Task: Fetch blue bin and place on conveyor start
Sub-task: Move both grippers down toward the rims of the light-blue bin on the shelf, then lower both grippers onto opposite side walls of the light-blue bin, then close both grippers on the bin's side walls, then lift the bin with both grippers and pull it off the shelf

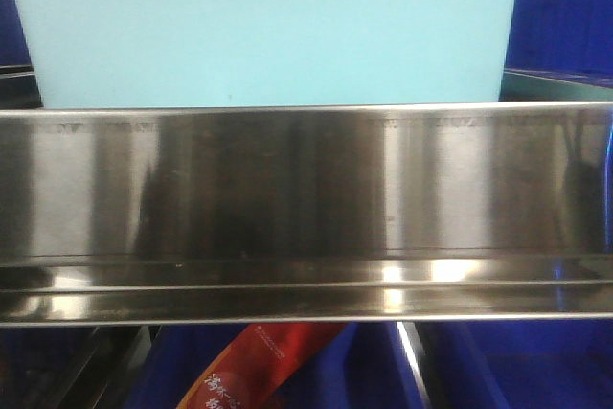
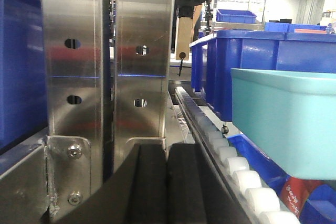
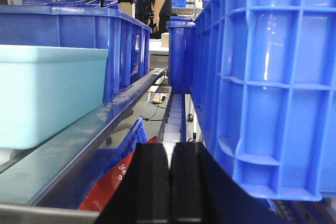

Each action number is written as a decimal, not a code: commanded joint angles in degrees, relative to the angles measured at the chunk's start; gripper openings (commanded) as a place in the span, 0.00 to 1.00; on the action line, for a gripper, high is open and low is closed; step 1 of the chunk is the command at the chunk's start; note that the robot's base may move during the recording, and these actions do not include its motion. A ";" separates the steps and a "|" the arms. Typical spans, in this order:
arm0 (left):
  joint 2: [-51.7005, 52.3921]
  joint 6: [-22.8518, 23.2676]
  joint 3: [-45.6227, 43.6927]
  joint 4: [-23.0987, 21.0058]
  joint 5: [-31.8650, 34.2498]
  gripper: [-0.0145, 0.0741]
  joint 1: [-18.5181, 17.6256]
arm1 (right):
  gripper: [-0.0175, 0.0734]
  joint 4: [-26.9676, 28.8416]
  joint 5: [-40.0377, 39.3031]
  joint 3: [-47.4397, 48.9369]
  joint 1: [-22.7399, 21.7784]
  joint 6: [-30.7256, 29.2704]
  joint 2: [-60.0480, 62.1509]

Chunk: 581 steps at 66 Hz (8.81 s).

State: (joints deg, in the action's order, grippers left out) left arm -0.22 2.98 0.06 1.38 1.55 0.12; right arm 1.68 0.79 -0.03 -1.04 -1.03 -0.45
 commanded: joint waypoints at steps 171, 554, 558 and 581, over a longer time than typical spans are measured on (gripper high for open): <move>-71.86 11.44 -74.92 4.53 -40.40 0.04 -17.47 | 0.04 6.07 37.91 68.08 5.42 5.31 -65.39; -96.77 29.60 -88.72 14.34 -55.83 0.04 -20.63 | 0.02 -12.48 55.04 91.64 20.09 27.65 -98.21; -96.77 29.60 -88.72 14.34 -55.30 0.04 -20.63 | 0.02 -12.48 54.93 91.64 20.09 27.65 -98.21; -91.91 29.60 -89.43 14.83 -54.55 0.04 -20.99 | 0.02 -13.71 53.01 92.75 20.09 30.13 -94.03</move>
State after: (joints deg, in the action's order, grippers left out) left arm -95.68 32.13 -88.77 15.15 -54.81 -20.40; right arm -10.25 55.30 91.55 19.00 27.85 -97.85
